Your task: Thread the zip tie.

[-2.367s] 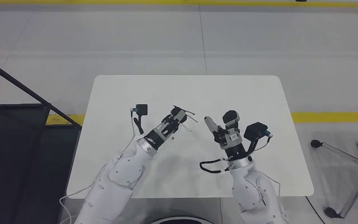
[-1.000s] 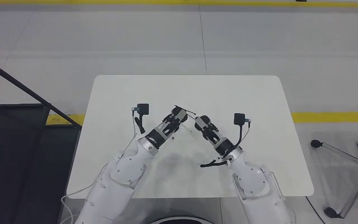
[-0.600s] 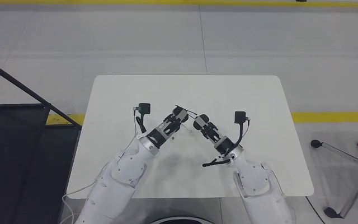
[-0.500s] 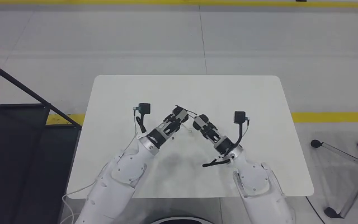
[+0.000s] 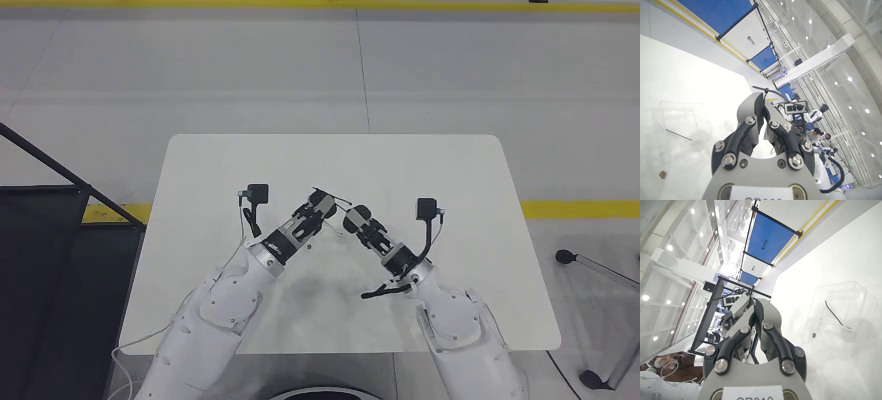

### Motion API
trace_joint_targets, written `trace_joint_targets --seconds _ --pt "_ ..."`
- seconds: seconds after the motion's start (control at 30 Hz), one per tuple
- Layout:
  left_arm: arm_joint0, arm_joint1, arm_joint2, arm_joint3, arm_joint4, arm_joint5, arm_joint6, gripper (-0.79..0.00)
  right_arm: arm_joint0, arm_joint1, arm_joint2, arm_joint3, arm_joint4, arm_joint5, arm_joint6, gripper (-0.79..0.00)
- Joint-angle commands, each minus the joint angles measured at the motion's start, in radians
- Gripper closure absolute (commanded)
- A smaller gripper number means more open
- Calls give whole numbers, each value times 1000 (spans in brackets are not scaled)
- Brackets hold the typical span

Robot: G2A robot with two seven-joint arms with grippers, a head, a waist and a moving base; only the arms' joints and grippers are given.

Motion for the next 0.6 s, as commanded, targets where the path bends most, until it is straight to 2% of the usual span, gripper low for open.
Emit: trace_joint_targets --seconds 0.0,0.1,0.13,0.17,0.2,0.23,0.33,0.47,0.57 --pt "0 0 0 0 -1 -1 0 0 1 1 -1 1 3 -1 0 0" --pt "0 -1 -1 2 -3 -2 1 0 2 2 -3 2 5 -1 -2 0" --pt "0 -1 -1 2 -5 -2 0 -200 2 3 -3 2 8 -2 -5 0" --pt "0 -1 -2 2 -8 -2 -2 -314 3 3 -2 3 9 0 -13 0" --pt "0 -2 -2 3 -11 -1 -4 -382 2 3 -2 4 14 -1 -21 0" --pt "-1 -2 -3 3 -11 -1 -6 -514 2 3 -1 5 18 -1 -28 0" --pt "1 -1 -6 1 -17 -2 -13 -674 1 4 2 6 33 -5 -44 0" --pt "5 -1 -10 -3 -30 -10 -24 -733 -1 5 9 7 53 -8 -62 0" --pt "10 0 -20 -8 -54 -21 -34 -742 -2 6 16 11 75 -14 -68 0"
